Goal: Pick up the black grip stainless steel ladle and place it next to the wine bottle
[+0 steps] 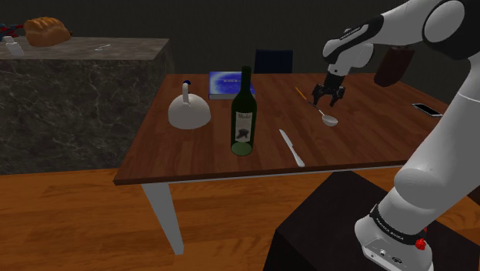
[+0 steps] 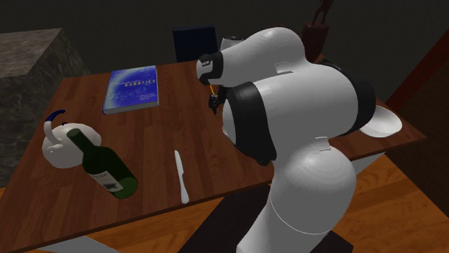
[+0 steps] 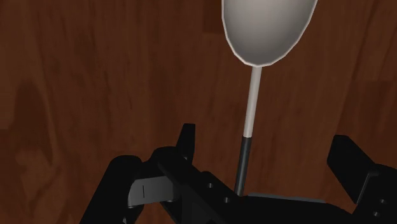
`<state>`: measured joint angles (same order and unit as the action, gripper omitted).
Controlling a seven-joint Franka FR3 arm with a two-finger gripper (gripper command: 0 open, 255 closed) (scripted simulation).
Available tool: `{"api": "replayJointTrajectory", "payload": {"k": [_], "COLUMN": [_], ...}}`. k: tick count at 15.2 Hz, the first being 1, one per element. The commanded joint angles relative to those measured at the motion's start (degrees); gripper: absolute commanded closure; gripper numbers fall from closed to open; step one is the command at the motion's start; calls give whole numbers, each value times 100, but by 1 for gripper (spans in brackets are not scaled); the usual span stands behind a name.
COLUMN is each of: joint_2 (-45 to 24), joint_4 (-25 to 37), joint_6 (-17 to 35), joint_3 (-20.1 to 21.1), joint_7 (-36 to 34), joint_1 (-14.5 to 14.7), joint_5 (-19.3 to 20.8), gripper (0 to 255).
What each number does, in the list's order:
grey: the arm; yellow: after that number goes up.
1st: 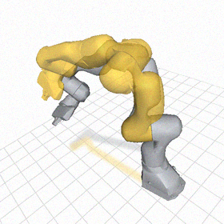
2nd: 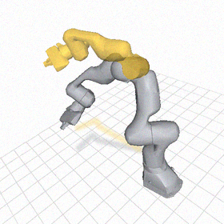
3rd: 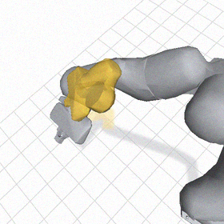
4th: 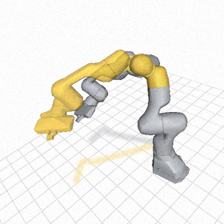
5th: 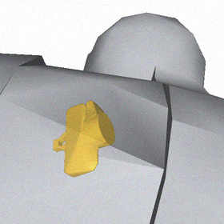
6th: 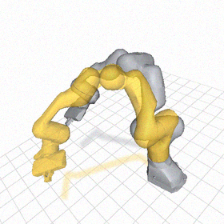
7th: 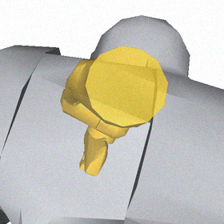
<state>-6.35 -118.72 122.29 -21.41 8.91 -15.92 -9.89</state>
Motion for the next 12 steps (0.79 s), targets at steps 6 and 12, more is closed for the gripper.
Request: {"api": "replayJointTrajectory", "payload": {"k": [6,12], "joint_2": [-336,-361], "joint_4": [-179,-196], "joint_6": [488,527], "joint_3": [36,42], "joint_7": [141,152], "joint_1": [-23,-24], "joint_5": [-218,-235], "gripper": [0,0]}}
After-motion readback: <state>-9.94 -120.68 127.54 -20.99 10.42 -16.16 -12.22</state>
